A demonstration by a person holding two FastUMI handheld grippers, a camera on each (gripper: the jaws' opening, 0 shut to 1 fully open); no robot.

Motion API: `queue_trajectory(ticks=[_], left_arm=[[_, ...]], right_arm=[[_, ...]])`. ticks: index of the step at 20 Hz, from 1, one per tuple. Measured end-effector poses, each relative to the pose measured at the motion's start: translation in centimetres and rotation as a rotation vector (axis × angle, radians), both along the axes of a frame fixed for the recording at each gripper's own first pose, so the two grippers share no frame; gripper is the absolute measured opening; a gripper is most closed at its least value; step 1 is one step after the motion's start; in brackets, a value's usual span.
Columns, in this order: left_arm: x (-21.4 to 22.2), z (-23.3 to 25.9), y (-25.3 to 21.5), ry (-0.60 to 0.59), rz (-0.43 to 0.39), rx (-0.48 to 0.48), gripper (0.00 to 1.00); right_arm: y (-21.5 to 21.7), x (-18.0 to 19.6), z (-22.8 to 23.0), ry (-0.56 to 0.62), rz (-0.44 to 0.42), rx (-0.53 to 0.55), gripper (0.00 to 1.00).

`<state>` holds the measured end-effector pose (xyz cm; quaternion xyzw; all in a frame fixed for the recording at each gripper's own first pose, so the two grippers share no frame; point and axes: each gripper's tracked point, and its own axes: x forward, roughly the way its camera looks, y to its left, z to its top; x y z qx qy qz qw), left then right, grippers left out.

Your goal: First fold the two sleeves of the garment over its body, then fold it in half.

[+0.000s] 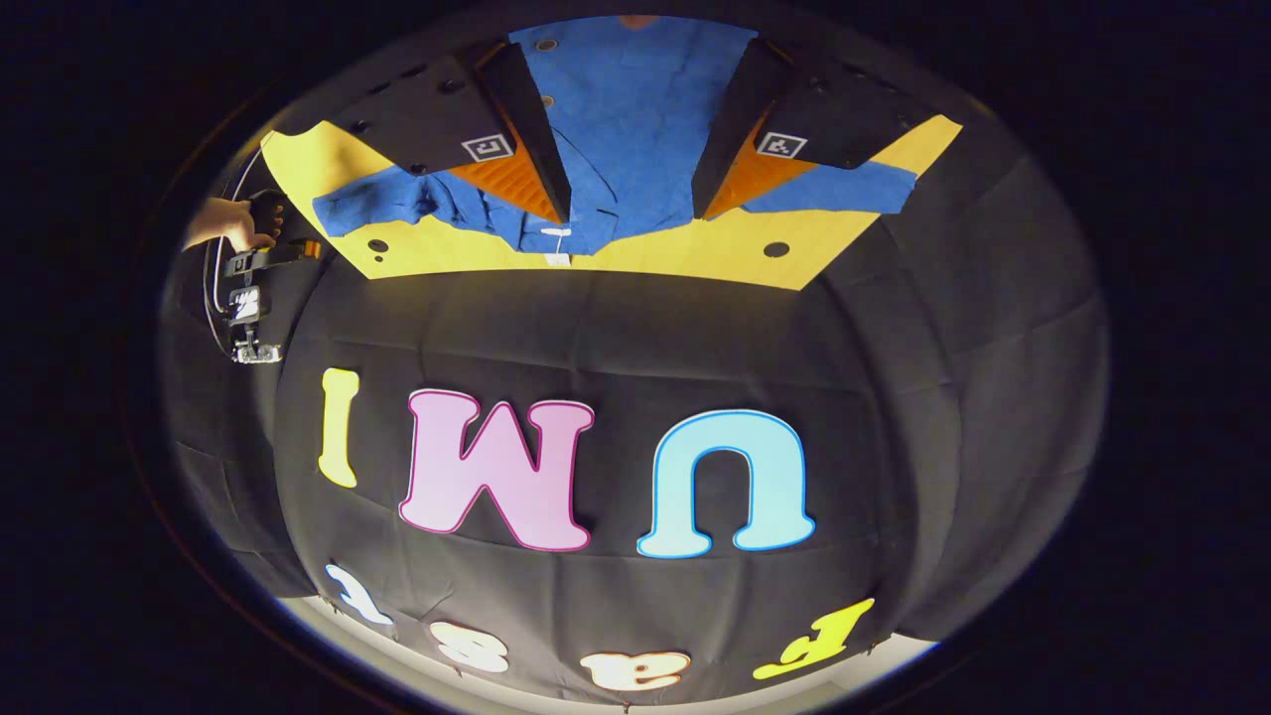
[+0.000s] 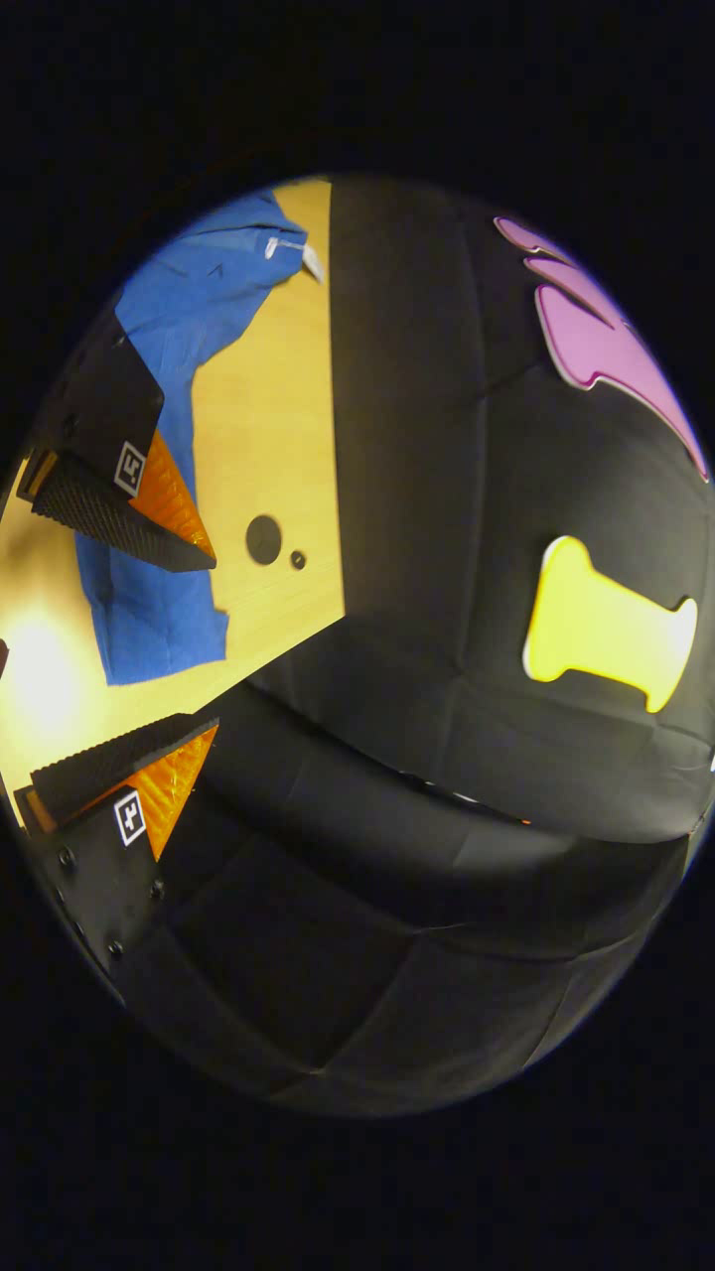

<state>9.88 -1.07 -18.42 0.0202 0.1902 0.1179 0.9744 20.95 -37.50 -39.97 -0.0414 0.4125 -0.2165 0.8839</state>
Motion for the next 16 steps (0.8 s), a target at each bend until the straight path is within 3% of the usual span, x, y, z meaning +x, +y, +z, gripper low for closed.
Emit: queue_trajectory(ticks=[1, 3, 11, 12, 13, 14, 15, 16], left_arm=[[-0.1, -0.3, -0.4, 0.011, -0.003, -0.006, 0.71], [0.0, -1.0, -0.5, 0.044, 0.002, 0.005, 0.71], [-0.2, -3.0, -2.6, 0.169, -0.004, 0.008, 0.73], [-0.1, -2.9, -3.0, 0.166, -0.011, 0.005, 0.73], [-0.1, -2.9, -3.4, 0.165, -0.019, -0.003, 0.73], [0.0, -2.9, -3.7, 0.164, -0.026, -0.012, 0.73], [0.0, -2.8, -3.9, 0.162, -0.029, -0.021, 0.73], [0.0, -2.8, -4.0, 0.161, -0.03, -0.028, 0.74]], right_arm=[[-0.4, -0.6, -1.4, 0.035, -0.026, 0.049, 0.87], [-1.2, -1.5, -3.3, 0.101, -0.067, 0.122, 0.91], [-2.0, -2.3, -9.0, 0.247, -0.121, 0.244, 0.9], [-2.1, -2.2, -9.0, 0.278, -0.115, 0.251, 0.82], [-1.6, -2.2, -9.3, 0.308, -0.106, 0.262, 0.9], [-1.1, -2.0, -9.5, 0.344, -0.103, 0.288, 0.9], [-1.2, -1.7, -9.4, 0.367, -0.113, 0.306, 0.75], [-1.4, -1.5, -9.3, 0.368, -0.138, 0.334, 0.82]])
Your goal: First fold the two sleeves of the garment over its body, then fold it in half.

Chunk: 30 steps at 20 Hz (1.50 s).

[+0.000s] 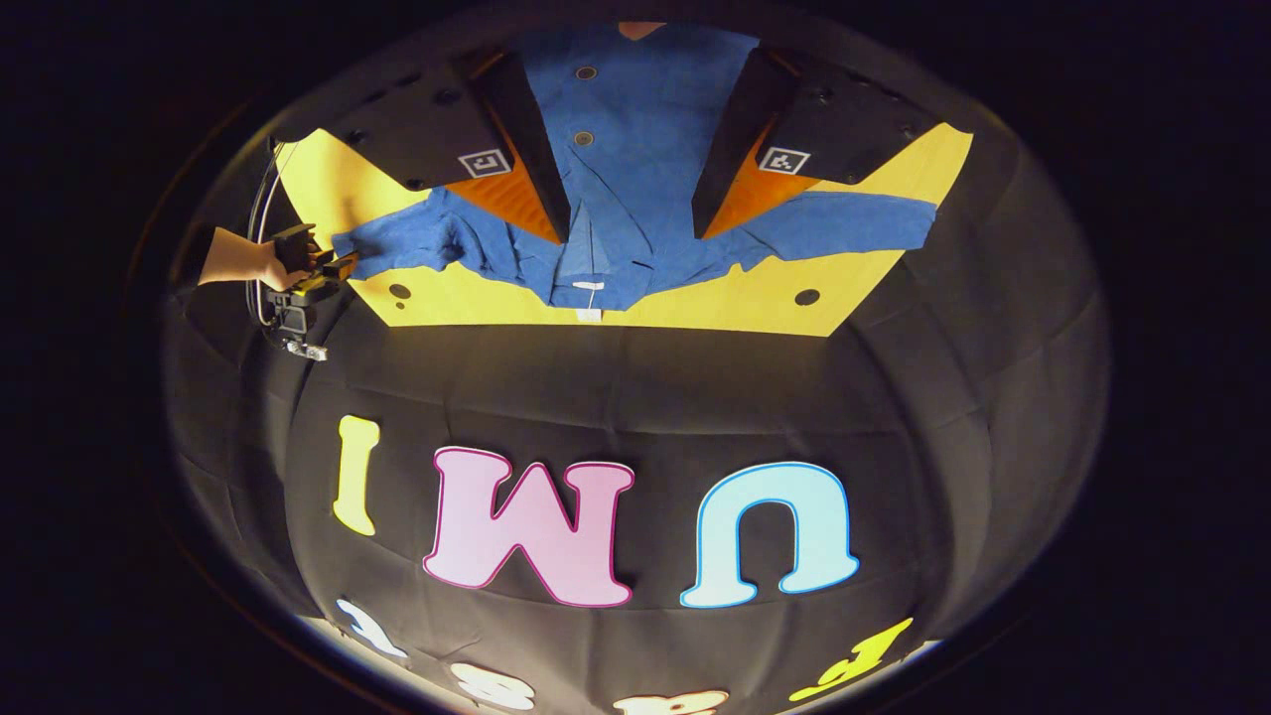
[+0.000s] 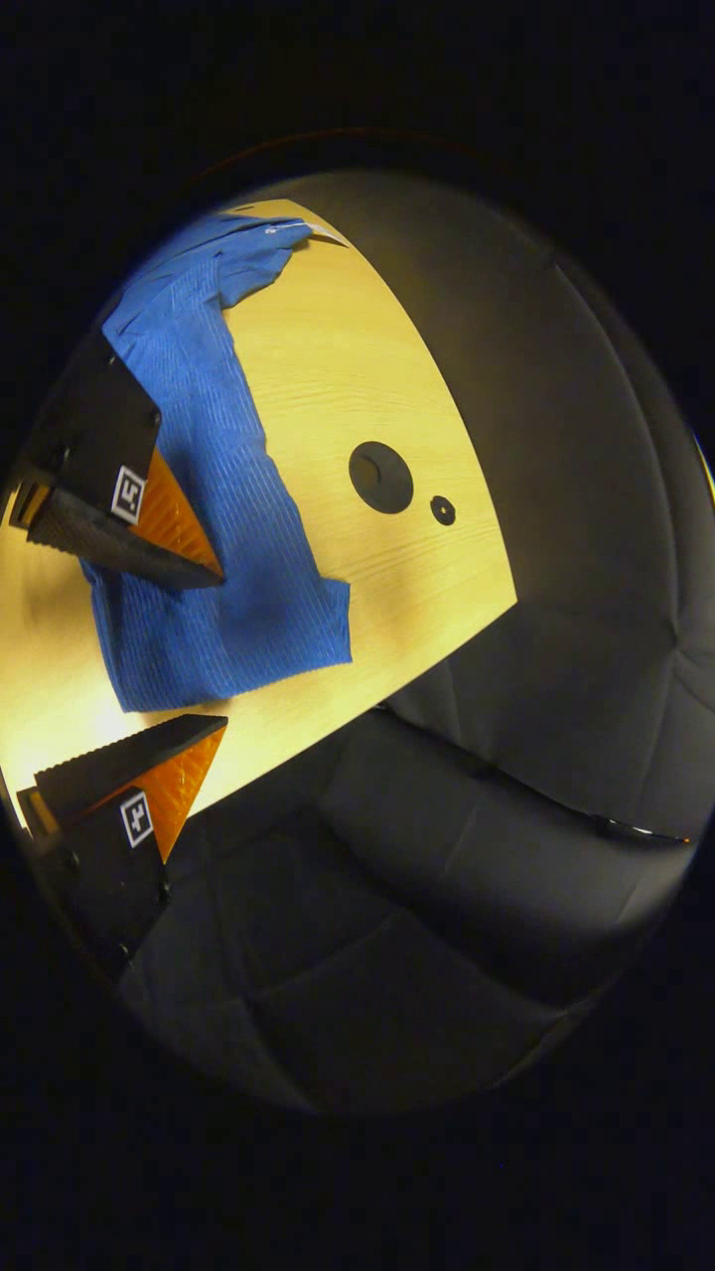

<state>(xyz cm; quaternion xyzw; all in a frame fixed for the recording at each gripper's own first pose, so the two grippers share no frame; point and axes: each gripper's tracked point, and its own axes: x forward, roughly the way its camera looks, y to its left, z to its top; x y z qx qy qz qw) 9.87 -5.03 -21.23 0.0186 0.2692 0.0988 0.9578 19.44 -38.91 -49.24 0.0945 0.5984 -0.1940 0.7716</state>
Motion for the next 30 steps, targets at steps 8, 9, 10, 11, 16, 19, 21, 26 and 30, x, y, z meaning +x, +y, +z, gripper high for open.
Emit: queue_trajectory(ticks=[8, 9, 10, 11, 16, 19, 21, 26, 30], left_arm=[[-2.1, 0.0, 1.2, -0.007, 0.051, -0.017, 0.74], [-2.3, 0.1, 0.9, -0.01, 0.052, -0.023, 0.73], [-2.5, 0.2, 0.8, -0.01, 0.051, -0.026, 0.73], [-2.7, 0.1, 0.8, -0.009, 0.049, -0.021, 0.73], [-3.6, 0.6, 0.5, -0.027, 0.056, -0.029, 0.74], [-4.5, 0.2, 0.5, -0.028, 0.058, -0.036, 0.73], [-5.2, -0.1, 0.7, -0.023, 0.059, -0.039, 0.73], [-6.7, -0.3, 2.0, -0.014, 0.066, -0.05, 0.73], [-8.4, 0.7, 3.9, -0.039, 0.065, -0.047, 0.73]], right_arm=[[-0.5, -0.5, 0.9, 0.027, -0.14, 0.096, 0.5], [0.5, -0.8, 0.6, 0.045, -0.145, 0.113, 0.3], [1.2, -0.9, 0.3, 0.052, -0.134, 0.119, 0.33], [1.5, -1.0, 0.1, 0.049, -0.109, 0.117, 0.3], [2.7, -1.4, 0.0, 0.07, -0.104, 0.156, 0.3], [3.4, -1.7, 0.4, 0.062, -0.12, 0.175, 0.07], [3.3, -1.8, 0.2, 0.067, -0.067, 0.152, 0.05], [5.2, -2.0, 2.1, 0.023, -0.057, 0.166, 0.04], [6.3, 0.1, 5.4, -0.067, -0.045, 0.138, 0.04]])
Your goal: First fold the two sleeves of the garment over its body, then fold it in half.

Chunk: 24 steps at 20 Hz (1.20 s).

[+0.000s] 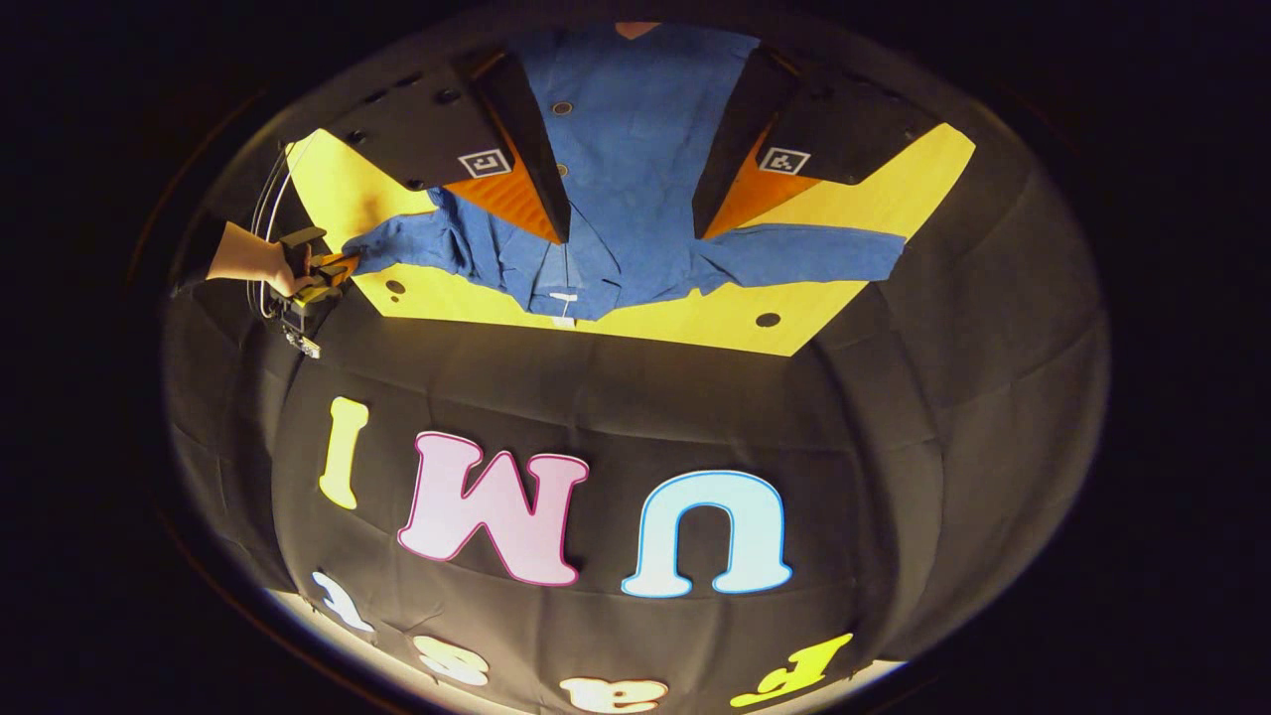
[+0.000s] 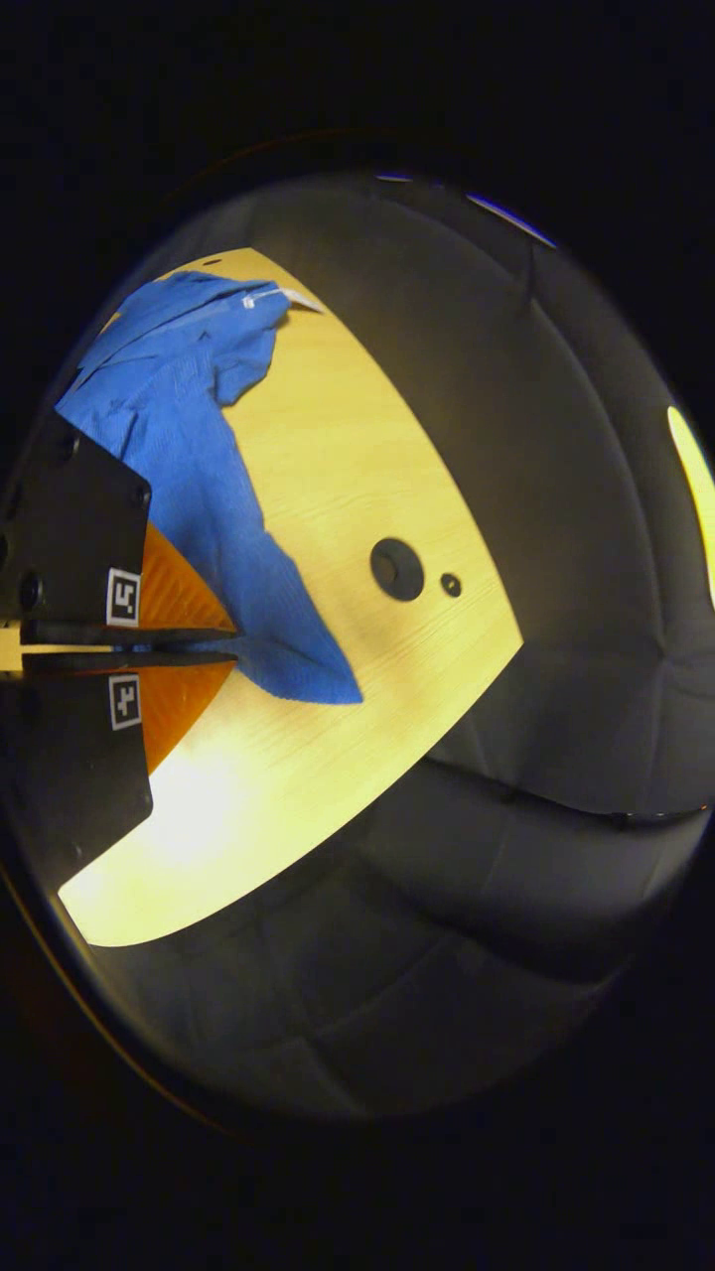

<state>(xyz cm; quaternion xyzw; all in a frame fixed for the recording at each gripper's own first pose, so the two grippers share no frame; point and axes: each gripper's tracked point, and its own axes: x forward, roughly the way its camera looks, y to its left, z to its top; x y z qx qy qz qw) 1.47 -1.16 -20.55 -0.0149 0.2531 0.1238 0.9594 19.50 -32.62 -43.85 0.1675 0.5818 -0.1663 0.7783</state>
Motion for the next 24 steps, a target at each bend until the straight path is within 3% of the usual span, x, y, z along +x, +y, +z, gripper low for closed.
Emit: queue_trajectory(ticks=[3, 7, 13, 14, 15, 18, 19, 24], left_arm=[[-1.3, -0.2, 1.6, 0.003, 0.007, -0.022, 0.73], [-3.2, -0.1, 4.1, -0.011, 0.019, -0.059, 0.74], [-6.9, 0.8, 9.4, -0.054, 0.063, -0.094, 0.73], [-7.6, 0.8, 10.4, -0.054, 0.074, -0.097, 0.74], [-8.3, 1.0, 11.5, -0.059, 0.09, -0.097, 0.73], [-10.8, 0.7, 14.7, -0.073, 0.135, -0.124, 0.73], [-11.7, 0.0, 15.7, -0.072, 0.155, -0.136, 0.74], [-15.5, -1.5, 20.3, -0.088, 0.255, -0.166, 0.74]], right_arm=[[1.6, 0.7, 3.0, -0.052, 0.006, -0.045, 0.04], [7.8, 2.6, 7.9, -0.165, 0.048, -0.057, 0.04], [24.1, 4.6, 12.7, -0.271, 0.184, -0.02, 0.04], [27.1, 4.7, 12.9, -0.28, 0.198, -0.009, 0.0], [30.1, 4.5, 13.2, -0.281, 0.22, 0.005, 0.03], [38.7, 3.2, 13.1, -0.288, 0.308, 0.03, 0.0], [41.6, 2.6, 12.9, -0.29, 0.338, 0.037, 0.04], [52.6, -1.5, 9.1, -0.222, 0.494, 0.009, 0.03]])
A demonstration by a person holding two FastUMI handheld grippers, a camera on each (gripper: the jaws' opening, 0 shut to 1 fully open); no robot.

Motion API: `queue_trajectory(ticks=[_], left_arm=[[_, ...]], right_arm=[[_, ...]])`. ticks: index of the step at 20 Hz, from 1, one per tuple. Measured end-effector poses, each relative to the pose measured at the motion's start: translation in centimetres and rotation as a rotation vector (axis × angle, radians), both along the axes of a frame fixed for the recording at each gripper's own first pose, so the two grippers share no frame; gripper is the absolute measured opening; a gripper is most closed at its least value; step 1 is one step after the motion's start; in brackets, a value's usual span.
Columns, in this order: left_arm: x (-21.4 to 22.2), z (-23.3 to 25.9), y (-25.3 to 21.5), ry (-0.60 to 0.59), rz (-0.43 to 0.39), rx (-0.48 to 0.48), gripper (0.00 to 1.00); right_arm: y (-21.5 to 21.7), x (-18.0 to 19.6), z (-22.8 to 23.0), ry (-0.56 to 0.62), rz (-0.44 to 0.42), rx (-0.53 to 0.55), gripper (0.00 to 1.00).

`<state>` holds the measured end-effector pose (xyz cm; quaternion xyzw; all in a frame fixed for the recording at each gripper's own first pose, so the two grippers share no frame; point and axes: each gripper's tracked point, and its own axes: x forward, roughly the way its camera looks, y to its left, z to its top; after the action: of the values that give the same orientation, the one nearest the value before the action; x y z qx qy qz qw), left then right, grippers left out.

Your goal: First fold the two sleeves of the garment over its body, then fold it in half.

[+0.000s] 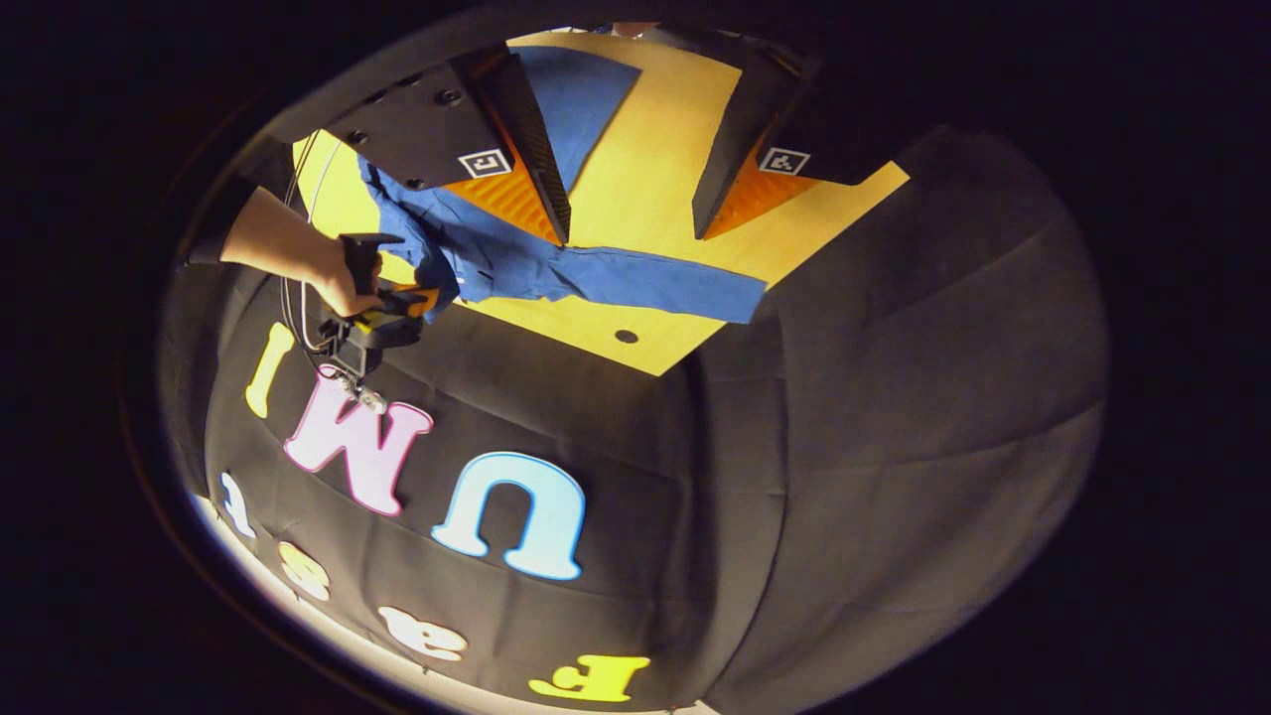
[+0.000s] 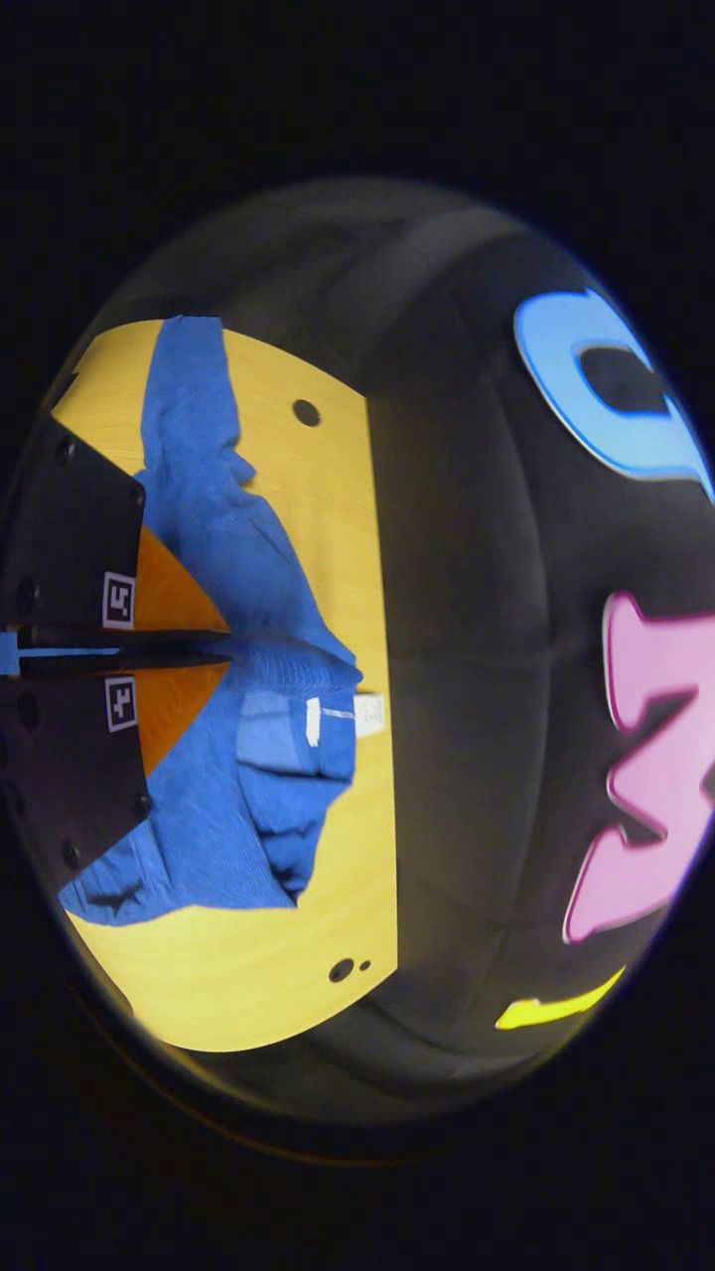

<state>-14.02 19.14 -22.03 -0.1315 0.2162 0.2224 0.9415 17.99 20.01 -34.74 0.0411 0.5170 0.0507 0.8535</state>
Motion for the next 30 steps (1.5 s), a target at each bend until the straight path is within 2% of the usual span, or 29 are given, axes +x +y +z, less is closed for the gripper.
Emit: queue_trajectory(ticks=[2, 3, 5, 8, 9, 10, 11, 12, 13, 15, 16, 17, 18, 19, 20, 21, 22, 23, 25, 30], left_arm=[[-1.2, -0.5, 1.6, 0.002, 0.031, -0.008, 0.74], [-1.8, -0.5, 2.2, 0.001, 0.046, -0.009, 0.74], [-2.7, -0.6, 3.6, -0.003, 0.072, -0.009, 0.74], [-3.3, -0.6, 5.9, 0.002, 0.113, 0.009, 0.74], [-3.3, -0.4, 6.7, 0.0, 0.129, 0.024, 0.74], [-3.1, -0.2, 7.6, -0.002, 0.139, 0.034, 0.74], [-2.9, 0.0, 8.3, -0.009, 0.146, 0.039, 0.74], [-2.5, 0.2, 9.1, -0.011, 0.15, 0.039, 0.74], [-2.0, 0.2, 10.0, -0.009, 0.15, 0.034, 0.74], [-0.7, 0.0, 11.5, -0.002, 0.133, 0.032, 0.73], [0.2, -0.1, 12.5, -0.001, 0.128, 0.036, 0.74], [1.2, -0.4, 13.4, 0.013, 0.121, 0.037, 0.74], [2.2, -0.7, 14.1, 0.023, 0.107, 0.038, 0.74], [3.1, -1.0, 14.7, 0.032, 0.102, 0.043, 0.74], [4.4, -1.3, 15.4, 0.026, 0.092, 0.034, 0.74], [5.5, -1.5, 15.8, 0.024, 0.082, 0.011, 0.74], [6.7, -1.7, 16.3, 0.017, 0.078, -0.022, 0.73], [7.8, -2.3, 16.7, 0.015, 0.062, -0.057, 0.73], [9.8, -3.9, 18.4, 0.044, 0.026, -0.084, 0.73], [14.7, -7.8, 23.7, 0.192, -0.039, -0.012, 0.75]], right_arm=[[3.4, -2.0, -1.6, 0.034, 0.035, -0.007, 0.05], [5.2, -3.2, -2.2, 0.058, 0.05, 0.008, 0.0], [7.9, -4.6, -2.9, 0.071, 0.07, 0.04, 0.11], [8.4, -4.7, -3.1, 0.058, 0.096, 0.006, 0.94], [7.8, -4.6, -2.2, 0.034, 0.092, -0.009, 0.92], [6.7, -4.0, -1.6, 0.004, 0.087, -0.029, 1.0], [5.6, -3.6, -0.4, -0.038, 0.081, -0.047, 1.0], [4.3, -3.0, 1.1, -0.09, 0.077, -0.062, 0.92], [2.8, -2.4, 2.8, -0.153, 0.077, -0.081, 1.0], [-0.6, -1.5, 7.0, -0.304, 0.075, -0.126, 1.0], [-2.1, -1.6, 9.1, -0.367, 0.067, -0.141, 0.92], [-3.6, -2.2, 11.1, -0.414, 0.054, -0.149, 1.0], [-4.9, -2.5, 13.3, -0.483, 0.03, -0.145, 1.0], [-5.9, -2.9, 15.7, -0.567, 0.017, -0.131, 0.94], [-7.3, -3.8, 17.5, -0.63, 0.004, -0.138, 1.0], [-8.4, -4.9, 19.3, -0.68, -0.003, -0.139, 0.92], [-9.1, -6.0, 20.8, -0.715, -0.003, -0.142, 0.92], [-10.0, -6.8, 21.9, -0.748, 0.001, -0.152, 1.0], [-12.0, -8.0, 23.0, -0.776, 0.001, -0.18, 0.99], [-15.0, -9.1, 25.3, -0.812, -0.014, -0.228, 0.99]])
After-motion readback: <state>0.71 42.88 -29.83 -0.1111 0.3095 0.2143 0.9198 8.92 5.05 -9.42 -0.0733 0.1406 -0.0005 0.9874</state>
